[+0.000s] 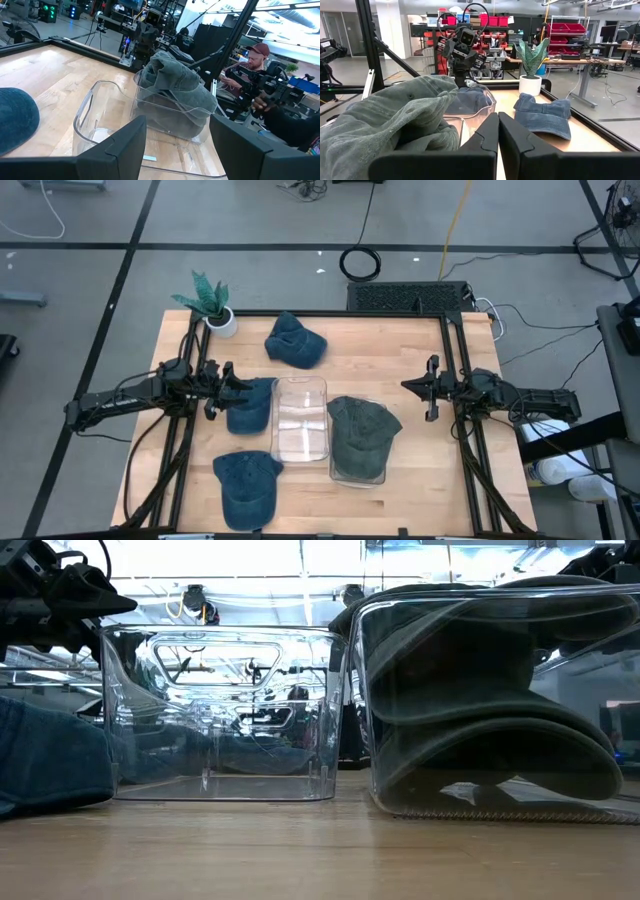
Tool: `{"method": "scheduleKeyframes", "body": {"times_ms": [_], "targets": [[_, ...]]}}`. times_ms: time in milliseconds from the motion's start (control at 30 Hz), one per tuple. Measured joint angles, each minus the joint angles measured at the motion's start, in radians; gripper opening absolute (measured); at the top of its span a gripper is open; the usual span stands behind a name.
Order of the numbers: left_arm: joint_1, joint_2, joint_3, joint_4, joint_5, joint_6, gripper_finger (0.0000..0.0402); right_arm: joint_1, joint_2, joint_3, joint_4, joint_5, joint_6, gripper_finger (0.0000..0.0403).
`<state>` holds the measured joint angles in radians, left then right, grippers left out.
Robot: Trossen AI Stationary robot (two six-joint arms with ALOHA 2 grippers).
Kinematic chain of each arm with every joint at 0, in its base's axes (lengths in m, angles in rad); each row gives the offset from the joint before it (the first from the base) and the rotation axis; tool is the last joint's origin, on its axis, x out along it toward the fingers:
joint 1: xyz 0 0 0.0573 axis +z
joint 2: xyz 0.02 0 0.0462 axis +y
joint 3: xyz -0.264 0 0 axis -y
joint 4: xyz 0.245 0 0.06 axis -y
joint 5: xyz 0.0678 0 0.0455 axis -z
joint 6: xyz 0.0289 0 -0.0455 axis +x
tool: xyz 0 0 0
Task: Pick & Place hat
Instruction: Put the middle blue cap into the left transparent bin
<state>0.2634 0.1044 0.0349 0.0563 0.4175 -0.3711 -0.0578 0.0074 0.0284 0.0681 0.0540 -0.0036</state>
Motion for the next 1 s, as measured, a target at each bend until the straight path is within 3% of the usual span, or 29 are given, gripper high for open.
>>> {"method": "scheduleKeyframes", "body": {"times_ms": [833,1000], "targets": [[0.000,0.000,0.000,0.001,0.000,0.002,0.0228,0.000,0.000,0.000,0.002,-0.003,0.000,0.0000],[-0.006,0.000,0.000,0.086,-0.095,0.005,0.0228,0.000,0.000,0.000,0.002,-0.003,0.000,0.0000]]}}
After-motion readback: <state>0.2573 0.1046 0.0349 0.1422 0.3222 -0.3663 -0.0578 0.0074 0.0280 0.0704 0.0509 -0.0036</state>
